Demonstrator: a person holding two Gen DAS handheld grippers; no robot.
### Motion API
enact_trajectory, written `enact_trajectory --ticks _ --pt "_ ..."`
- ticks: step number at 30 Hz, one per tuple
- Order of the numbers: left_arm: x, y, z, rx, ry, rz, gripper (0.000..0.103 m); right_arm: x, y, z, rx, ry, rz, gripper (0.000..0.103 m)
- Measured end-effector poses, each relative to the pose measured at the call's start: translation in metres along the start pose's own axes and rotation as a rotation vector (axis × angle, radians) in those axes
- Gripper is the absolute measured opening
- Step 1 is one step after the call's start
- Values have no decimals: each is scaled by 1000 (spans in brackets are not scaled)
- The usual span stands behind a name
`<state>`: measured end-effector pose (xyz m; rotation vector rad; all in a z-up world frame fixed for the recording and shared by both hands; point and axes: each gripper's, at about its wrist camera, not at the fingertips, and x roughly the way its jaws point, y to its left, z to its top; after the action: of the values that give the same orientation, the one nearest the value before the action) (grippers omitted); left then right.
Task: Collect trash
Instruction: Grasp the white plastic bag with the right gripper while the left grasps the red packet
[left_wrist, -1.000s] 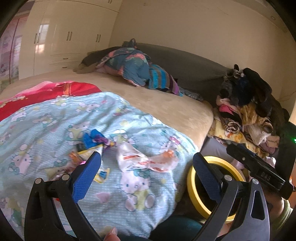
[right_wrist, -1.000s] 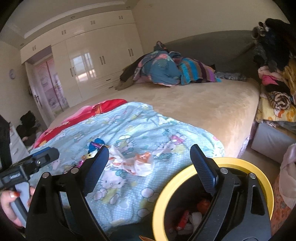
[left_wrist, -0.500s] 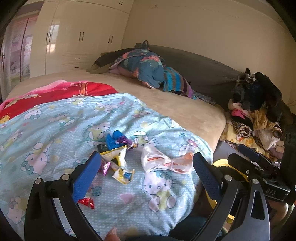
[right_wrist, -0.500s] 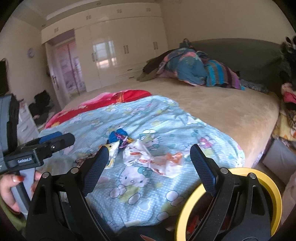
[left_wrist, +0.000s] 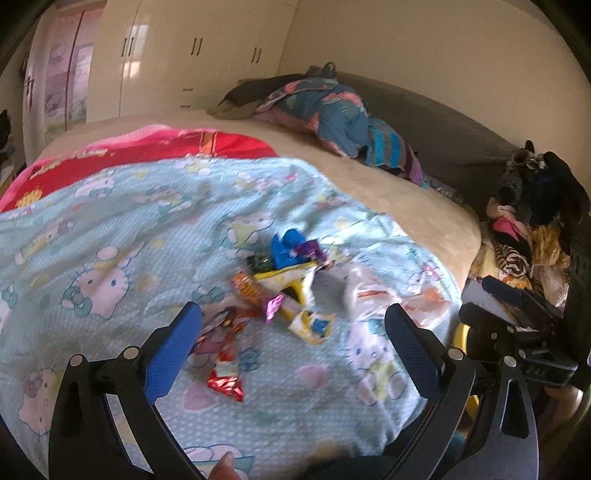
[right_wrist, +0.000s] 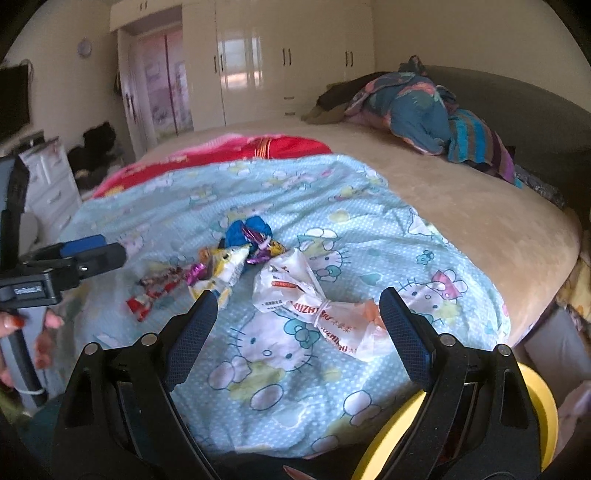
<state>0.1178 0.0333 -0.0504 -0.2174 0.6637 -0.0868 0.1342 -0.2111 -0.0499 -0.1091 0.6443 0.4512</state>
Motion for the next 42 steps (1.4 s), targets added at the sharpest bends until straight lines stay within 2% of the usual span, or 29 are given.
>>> enact_trajectory --ticks 8,15,16,17,20,23,27,31,35,37,39,42 --pt "20 26 -16 -32 74 49 96 41 1 4 -93 83 -22 81" --pt "41 45 -30 -86 147 52 94 74 -4 5 -123 144 -33 81" --pt "44 47 -32 -92 156 49 91 79 -4 5 -126 154 -38 81" --pt "46 48 -33 -94 165 44 83 85 -5 5 -131 167 -45 81" --pt "53 50 -37 -103 193 39 74 102 -6 0 -162 208 -70 81" --pt "57 50 -40 -104 208 32 62 117 -7 -6 -169 246 -69 79" --pt "66 50 -44 -109 238 25 47 132 -6 -15 -152 304 -57 68" --pt "69 53 -47 -118 249 23 42 142 -3 -22 -136 331 -78 62" --pt "71 57 -50 -130 256 27 34 138 -2 -27 -129 324 -88 56" --pt "72 59 -50 -138 258 26 29 134 -6 -29 -101 317 -80 52" --pt "72 59 -50 -140 258 22 20 128 -9 -29 -64 306 -65 49" --pt "70 58 -51 -137 257 8 19 120 -12 -29 -2 285 -36 47"
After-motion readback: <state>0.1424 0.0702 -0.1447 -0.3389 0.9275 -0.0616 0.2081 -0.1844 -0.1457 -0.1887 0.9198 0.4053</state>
